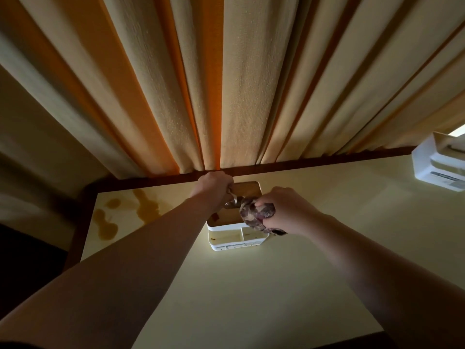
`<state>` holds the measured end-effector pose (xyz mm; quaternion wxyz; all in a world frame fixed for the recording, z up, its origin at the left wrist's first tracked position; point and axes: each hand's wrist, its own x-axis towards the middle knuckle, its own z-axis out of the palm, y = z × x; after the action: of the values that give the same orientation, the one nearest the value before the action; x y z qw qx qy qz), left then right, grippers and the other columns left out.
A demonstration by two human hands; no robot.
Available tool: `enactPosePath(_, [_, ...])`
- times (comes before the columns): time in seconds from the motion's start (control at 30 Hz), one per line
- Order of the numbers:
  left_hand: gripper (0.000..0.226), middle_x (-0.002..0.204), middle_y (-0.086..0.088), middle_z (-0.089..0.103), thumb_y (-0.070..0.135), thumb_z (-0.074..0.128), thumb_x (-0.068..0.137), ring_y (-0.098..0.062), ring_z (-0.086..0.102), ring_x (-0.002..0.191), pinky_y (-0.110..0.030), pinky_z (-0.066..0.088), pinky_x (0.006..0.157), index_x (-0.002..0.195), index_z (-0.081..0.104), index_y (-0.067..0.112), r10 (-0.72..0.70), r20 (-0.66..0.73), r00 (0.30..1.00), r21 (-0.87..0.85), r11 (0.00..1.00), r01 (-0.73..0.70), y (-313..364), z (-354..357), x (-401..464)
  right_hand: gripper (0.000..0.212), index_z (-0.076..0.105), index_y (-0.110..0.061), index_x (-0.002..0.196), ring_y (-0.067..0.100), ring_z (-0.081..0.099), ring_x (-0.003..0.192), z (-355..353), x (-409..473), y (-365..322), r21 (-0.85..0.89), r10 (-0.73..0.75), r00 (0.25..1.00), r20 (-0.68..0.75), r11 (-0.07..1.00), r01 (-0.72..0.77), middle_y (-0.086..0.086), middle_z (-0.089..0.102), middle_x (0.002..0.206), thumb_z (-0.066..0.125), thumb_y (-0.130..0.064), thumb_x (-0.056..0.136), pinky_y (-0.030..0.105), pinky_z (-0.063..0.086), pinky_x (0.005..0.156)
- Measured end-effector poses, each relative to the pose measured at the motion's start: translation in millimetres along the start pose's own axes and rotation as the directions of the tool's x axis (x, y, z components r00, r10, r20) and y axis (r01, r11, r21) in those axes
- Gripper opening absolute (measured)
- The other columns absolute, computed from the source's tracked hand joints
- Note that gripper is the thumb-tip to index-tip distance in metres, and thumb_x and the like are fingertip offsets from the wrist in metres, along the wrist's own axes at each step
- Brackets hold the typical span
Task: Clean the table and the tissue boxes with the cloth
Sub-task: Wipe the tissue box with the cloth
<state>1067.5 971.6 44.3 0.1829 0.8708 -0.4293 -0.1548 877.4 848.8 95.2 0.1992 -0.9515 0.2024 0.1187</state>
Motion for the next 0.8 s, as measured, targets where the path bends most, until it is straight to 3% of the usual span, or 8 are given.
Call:
enactPosePath(0.1, [0.016,0.099,0.006,0.067,0.024,0.08,0.085,-0.014,0.063,0.085,-0.028,0.051,0.068,0.094,0.072,0.035,0.006,0.027,1.0,0.015,1.0,-0.006,0.8,-3.0,3.4,0.04,0.074,-0.028,0.123,0.015,0.057,0.104,-14.3,14.8,-3.1,-0.047,-0.019,0.998,0.065,0.999,0.022,-0.005,0.066,0.113,0.078,-0.019,0.084,0.024,0.043,0.084])
enactPosePath(0.2, [0.019,0.104,0.007,0.07,0.021,0.083,0.085,-0.016,0.067,0.094,-0.036,0.06,0.084,0.102,0.077,0.029,0.039,0.045,0.998,0.035,0.999,-0.04,2.8,-5.4,3.6,0.026,0.079,-0.025,0.105,0.013,0.063,0.096,-22.6,46.8,-6.9,-0.015,0.0,1.0,0.003,1.0,0.001,-0.011,0.064,0.089,0.076,-0.015,0.082,0.02,0.041,0.07])
enactPosePath(0.37, [0.027,0.105,0.005,0.072,0.02,0.082,0.086,-0.016,0.067,0.093,-0.034,0.061,0.082,0.111,0.077,0.029,0.001,0.039,0.999,0.032,0.999,-0.002,2.9,-3.8,3.4,0.018,0.078,-0.021,0.095,0.012,0.065,0.077,-20.1,65.4,-8.1,0.116,0.041,0.992,-0.116,0.993,-0.027,-0.006,0.066,0.077,0.071,-0.01,0.081,0.025,0.047,0.063])
enactPosePath(0.5, [0.017,0.102,0.003,0.071,0.023,0.078,0.087,-0.021,0.068,0.092,-0.039,0.06,0.081,0.103,0.076,0.029,0.007,0.034,0.999,0.075,0.997,-0.009,4.9,-5.1,0.7,0.014,0.068,-0.027,0.079,0.013,0.063,0.079,-10.4,41.0,-4.2,-0.01,-0.012,0.997,-0.071,1.0,0.011,-0.01,0.06,0.074,0.068,-0.016,0.087,0.02,0.036,0.06])
enactPosePath(0.57, [0.015,0.101,0.003,0.07,0.023,0.08,0.086,-0.022,0.066,0.091,-0.038,0.059,0.081,0.099,0.075,0.029,0.007,0.005,1.0,0.07,0.998,-0.007,6.0,-5.5,-1.4,0.012,0.074,-0.027,0.095,0.012,0.056,0.088,-10.1,23.0,-4.7,-0.057,-0.036,0.999,0.01,0.998,0.036,-0.008,0.061,0.09,0.072,-0.018,0.089,0.021,0.035,0.067])
enactPosePath(0.67, [0.016,0.101,0.004,0.07,0.023,0.082,0.084,-0.021,0.066,0.092,-0.039,0.059,0.082,0.096,0.075,0.029,0.0,0.008,1.0,0.053,0.999,0.0,5.4,-5.6,-2.1,0.041,0.073,-0.028,0.126,0.015,0.05,0.106,-16.9,11.2,-1.6,-0.086,-0.031,0.99,0.139,0.995,0.043,-0.003,0.062,0.118,0.077,-0.019,0.086,0.024,0.038,0.082])
enactPosePath(0.8, [0.016,0.102,0.009,0.07,0.022,0.081,0.086,-0.013,0.065,0.091,-0.034,0.059,0.081,0.098,0.077,0.031,-0.005,0.026,1.0,0.024,1.0,0.004,4.2,-6.6,-1.0,0.026,0.081,-0.02,0.105,0.016,0.066,0.094,-31.1,36.7,-4.5,-0.088,-0.057,0.99,0.132,0.994,0.069,0.0,0.074,0.098,0.075,-0.013,0.08,0.021,0.049,0.072])
